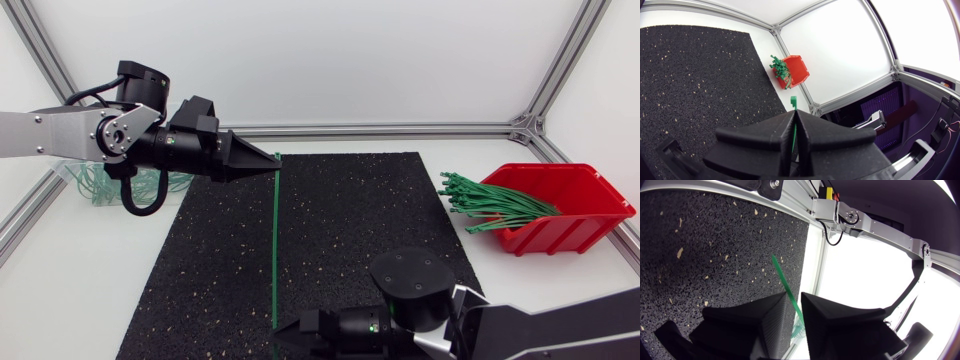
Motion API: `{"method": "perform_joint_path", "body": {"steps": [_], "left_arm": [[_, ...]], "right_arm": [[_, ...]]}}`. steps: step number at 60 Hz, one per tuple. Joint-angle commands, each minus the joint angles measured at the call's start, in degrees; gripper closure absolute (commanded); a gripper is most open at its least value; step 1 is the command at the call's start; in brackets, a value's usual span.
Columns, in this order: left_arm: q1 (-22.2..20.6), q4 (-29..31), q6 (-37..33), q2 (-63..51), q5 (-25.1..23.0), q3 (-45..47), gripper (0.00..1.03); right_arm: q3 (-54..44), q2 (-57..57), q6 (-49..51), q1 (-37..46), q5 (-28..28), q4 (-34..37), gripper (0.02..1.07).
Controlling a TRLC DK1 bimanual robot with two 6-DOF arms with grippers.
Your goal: Take a green cable tie from the red box, thread the tail through the head to close it, then place it in the transparent bin on the left.
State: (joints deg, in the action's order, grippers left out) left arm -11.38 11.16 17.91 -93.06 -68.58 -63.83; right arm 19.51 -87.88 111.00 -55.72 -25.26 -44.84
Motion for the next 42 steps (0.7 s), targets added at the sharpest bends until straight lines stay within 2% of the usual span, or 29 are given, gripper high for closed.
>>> {"method": "perform_joint_path", "body": {"steps": [1,14,21,38,42], "left_arm": [[-0.4,0.8,-1.5,-0.2,-0.9,-0.9,0.99],[-0.7,0.9,-1.5,0.5,-0.9,-0.7,0.99],[-0.6,1.1,-1.4,0.9,-0.9,-0.6,0.99],[-0.6,1.2,-2.2,1.8,-0.9,0.5,0.99],[-0.7,1.2,-2.1,2.4,-0.9,0.6,0.99]], "right_arm": [[0.8,-0.8,-0.1,0.5,0.3,-0.7,0.84],[0.8,-0.8,0.1,0.9,0.3,-1.0,0.84],[0.7,-1.0,0.3,0.9,0.4,-1.0,1.01],[0.4,-0.5,-0.3,2.0,0.5,-2.3,1.01],[-0.3,1.8,-4.1,2.3,-0.4,-1.4,1.01]]}}
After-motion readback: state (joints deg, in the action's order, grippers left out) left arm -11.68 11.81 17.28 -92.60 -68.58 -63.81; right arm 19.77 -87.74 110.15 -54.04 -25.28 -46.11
